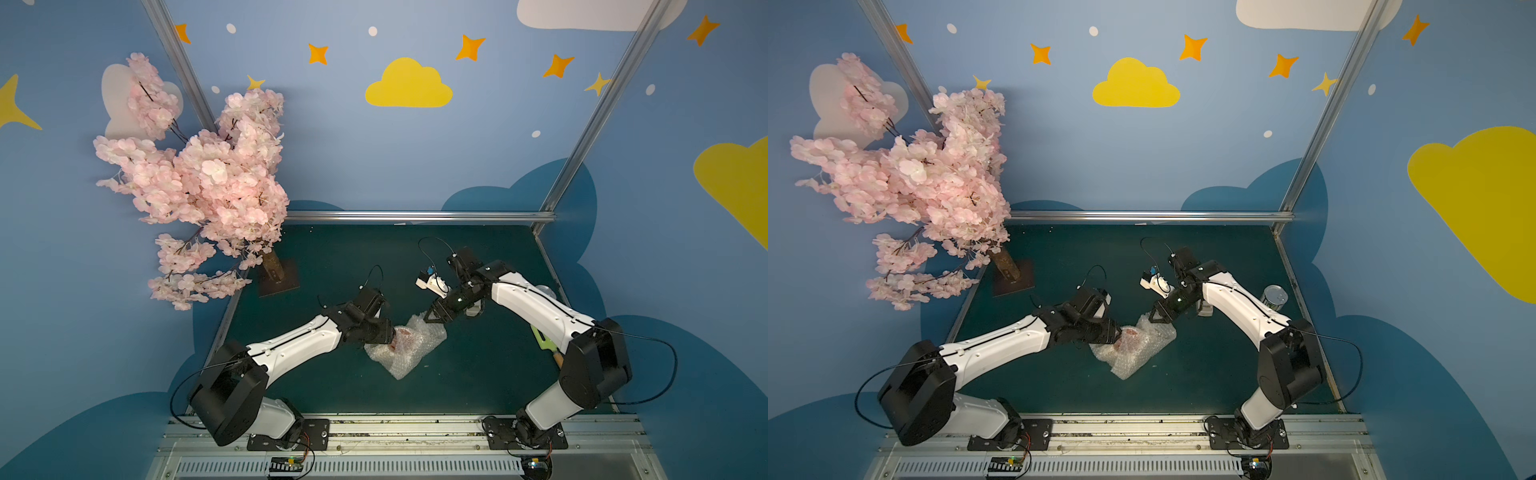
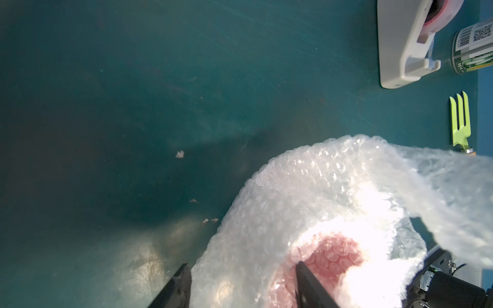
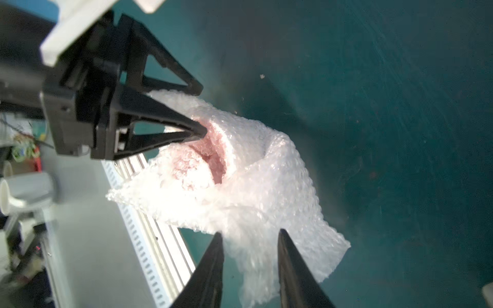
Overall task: Wrap mugs in bubble wrap
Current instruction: Wrap the mug in bubble wrap.
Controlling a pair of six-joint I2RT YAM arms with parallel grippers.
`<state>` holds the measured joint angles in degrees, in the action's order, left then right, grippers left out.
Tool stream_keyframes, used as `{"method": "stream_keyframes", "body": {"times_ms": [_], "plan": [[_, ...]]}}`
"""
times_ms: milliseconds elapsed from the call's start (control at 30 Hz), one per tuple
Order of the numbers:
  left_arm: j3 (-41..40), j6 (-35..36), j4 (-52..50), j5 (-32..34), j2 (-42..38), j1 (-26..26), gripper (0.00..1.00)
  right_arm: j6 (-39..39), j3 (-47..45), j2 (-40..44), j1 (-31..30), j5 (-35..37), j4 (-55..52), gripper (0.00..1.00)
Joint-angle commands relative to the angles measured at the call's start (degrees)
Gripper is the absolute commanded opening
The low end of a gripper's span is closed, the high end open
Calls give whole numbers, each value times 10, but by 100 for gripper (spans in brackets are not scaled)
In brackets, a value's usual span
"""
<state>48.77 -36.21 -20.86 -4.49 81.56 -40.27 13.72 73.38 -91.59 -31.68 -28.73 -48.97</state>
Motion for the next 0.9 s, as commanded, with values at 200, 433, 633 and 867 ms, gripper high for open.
{"method": "stream_keyframes", "body": {"times_ms": [200,433,633,867], "plan": [[17,9,5,-4,6,-2,60,-19,-1,52,-18,-10,-33,0],[17,6,7,-5,10,-2,59,-69,-32,57,-80,-90,4,0],[18,5,9,-5,13,-2,59,-91,-64,8,-133,-84,45,0],[22,-5,-22,58,-39,1,62,-147,-69,-53,-163,6,83,0]]}}
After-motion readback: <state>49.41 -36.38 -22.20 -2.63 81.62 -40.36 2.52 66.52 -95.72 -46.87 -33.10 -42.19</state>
